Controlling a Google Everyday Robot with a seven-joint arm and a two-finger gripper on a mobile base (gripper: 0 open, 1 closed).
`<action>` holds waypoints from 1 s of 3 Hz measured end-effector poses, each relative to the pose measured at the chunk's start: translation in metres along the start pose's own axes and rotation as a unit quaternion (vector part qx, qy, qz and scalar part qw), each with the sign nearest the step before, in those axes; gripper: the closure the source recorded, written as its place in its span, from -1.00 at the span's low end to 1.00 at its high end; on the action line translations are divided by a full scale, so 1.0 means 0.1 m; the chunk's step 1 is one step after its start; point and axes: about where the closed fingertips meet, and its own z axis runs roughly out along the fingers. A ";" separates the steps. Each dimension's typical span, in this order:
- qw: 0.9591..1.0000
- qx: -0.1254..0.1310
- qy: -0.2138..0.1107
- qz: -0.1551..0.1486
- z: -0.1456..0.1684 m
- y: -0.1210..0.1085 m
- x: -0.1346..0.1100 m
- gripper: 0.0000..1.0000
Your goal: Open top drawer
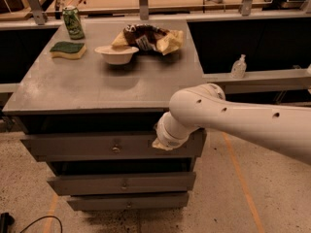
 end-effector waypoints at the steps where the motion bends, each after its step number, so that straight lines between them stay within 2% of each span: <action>1: 1.000 0.000 0.000 0.000 0.00 0.00 0.00 1.00; 2: 1.000 0.000 0.000 0.000 -0.02 0.00 -0.01 0.67; 3: 1.000 0.000 0.000 0.000 -0.04 -0.01 -0.02 0.20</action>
Offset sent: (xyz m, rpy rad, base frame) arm -0.1045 -0.0230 0.0641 0.0921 0.4196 0.1563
